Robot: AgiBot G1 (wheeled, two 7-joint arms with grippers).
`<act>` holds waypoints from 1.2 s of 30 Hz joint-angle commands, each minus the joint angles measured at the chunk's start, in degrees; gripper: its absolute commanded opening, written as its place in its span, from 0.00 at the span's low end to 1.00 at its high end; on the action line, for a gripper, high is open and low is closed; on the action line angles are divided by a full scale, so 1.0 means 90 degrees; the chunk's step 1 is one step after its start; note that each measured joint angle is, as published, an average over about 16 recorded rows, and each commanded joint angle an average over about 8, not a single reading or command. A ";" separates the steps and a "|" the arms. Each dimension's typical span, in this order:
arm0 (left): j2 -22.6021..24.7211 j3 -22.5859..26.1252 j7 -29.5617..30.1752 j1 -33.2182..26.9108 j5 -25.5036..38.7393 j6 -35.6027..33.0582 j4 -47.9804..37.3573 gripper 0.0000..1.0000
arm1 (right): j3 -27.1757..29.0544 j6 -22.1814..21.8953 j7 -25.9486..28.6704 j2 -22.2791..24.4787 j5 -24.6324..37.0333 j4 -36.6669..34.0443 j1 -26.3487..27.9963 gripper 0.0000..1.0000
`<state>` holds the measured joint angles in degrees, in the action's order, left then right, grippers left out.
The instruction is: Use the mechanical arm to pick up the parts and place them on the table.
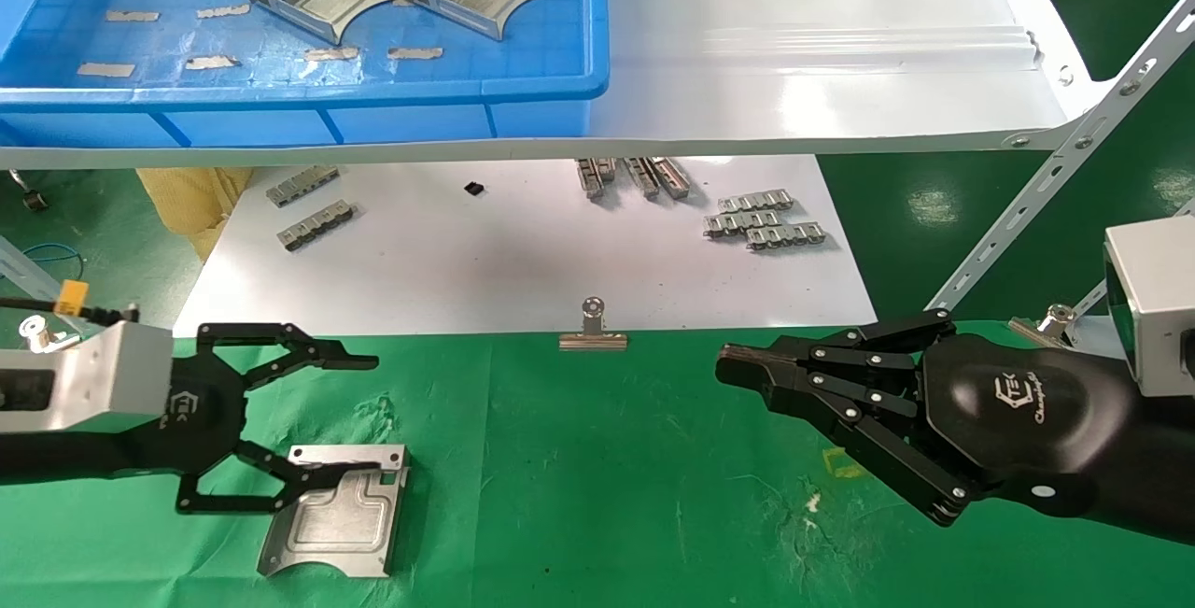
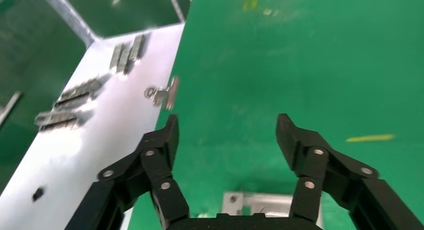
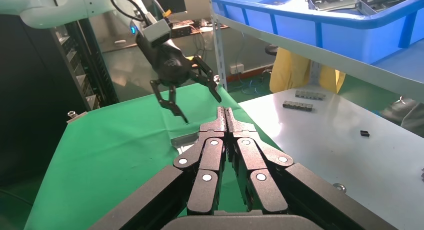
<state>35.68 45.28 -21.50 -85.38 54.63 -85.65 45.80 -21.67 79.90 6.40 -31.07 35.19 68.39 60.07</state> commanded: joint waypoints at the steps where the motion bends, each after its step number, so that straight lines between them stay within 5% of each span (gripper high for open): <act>1: -0.0014 -0.0051 0.0131 0.0024 -0.0086 -0.0063 0.0044 1.00 | 0.0000 0.0000 0.0000 0.0000 0.0000 0.0000 0.0000 0.98; 36: -0.0048 -0.2024 0.2261 0.1643 -0.0903 -0.0020 0.1915 1.00 | 0.0000 0.0000 0.0000 0.0000 0.0000 0.0000 0.0000 1.00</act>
<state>35.25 27.08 -1.17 -70.61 46.51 -85.84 63.01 -21.67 79.90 6.40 -31.07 35.19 68.39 60.07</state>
